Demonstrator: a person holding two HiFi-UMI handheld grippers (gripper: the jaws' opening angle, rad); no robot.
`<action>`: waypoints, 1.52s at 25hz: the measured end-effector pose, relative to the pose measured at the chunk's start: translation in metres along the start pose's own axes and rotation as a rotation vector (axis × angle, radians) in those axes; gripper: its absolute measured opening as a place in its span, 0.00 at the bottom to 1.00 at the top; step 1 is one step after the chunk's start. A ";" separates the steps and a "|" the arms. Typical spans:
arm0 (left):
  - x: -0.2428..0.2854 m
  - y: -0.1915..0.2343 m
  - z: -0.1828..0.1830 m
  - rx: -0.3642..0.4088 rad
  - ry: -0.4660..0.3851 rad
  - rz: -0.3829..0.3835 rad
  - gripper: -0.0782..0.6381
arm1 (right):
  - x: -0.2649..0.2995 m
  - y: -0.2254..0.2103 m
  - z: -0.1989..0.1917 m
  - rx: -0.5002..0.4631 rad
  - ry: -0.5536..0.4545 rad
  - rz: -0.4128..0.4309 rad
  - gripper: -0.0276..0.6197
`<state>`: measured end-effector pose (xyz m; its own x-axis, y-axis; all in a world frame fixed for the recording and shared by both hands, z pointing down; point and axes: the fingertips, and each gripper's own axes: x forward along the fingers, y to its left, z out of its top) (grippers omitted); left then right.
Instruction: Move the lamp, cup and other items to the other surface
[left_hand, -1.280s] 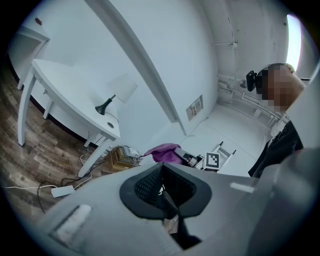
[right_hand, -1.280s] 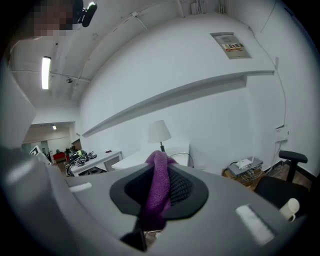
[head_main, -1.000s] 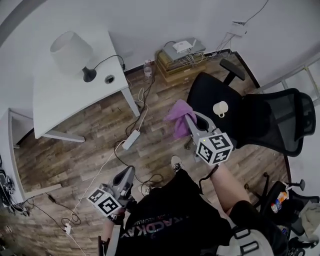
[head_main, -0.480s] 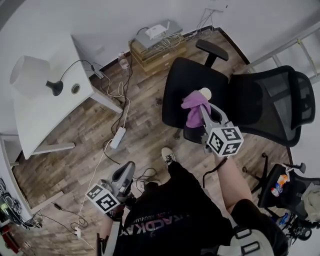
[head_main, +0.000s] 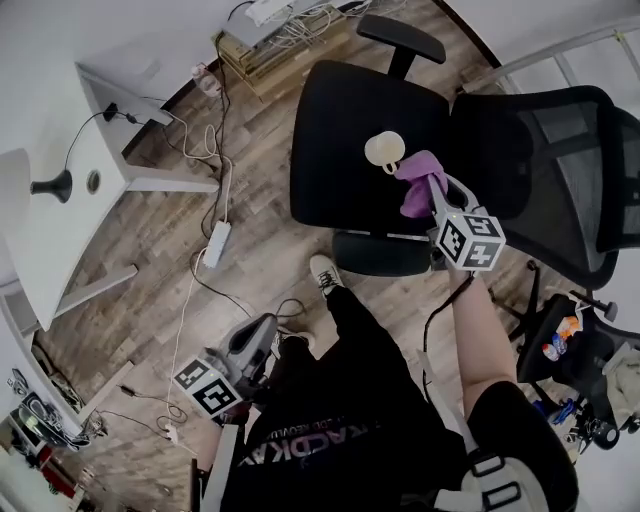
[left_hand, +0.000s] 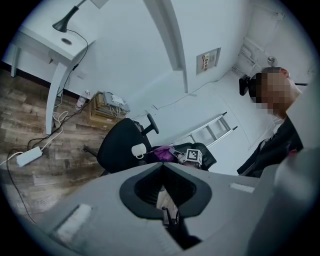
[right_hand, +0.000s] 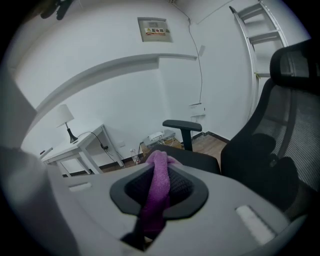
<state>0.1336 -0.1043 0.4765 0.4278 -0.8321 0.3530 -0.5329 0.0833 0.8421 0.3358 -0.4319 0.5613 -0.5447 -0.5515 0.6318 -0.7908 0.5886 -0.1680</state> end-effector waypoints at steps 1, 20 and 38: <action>0.005 0.001 -0.003 -0.006 0.016 0.010 0.11 | 0.008 -0.012 -0.008 0.006 0.023 -0.010 0.12; 0.013 0.037 -0.044 -0.136 0.078 0.143 0.11 | 0.119 -0.078 -0.145 0.080 0.449 0.000 0.23; -0.049 0.015 -0.034 -0.081 -0.174 0.062 0.11 | 0.001 -0.042 -0.016 0.073 0.119 0.006 0.05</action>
<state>0.1290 -0.0438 0.4859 0.2591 -0.9057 0.3356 -0.4908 0.1758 0.8534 0.3733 -0.4475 0.5809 -0.5156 -0.4716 0.7153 -0.8083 0.5447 -0.2234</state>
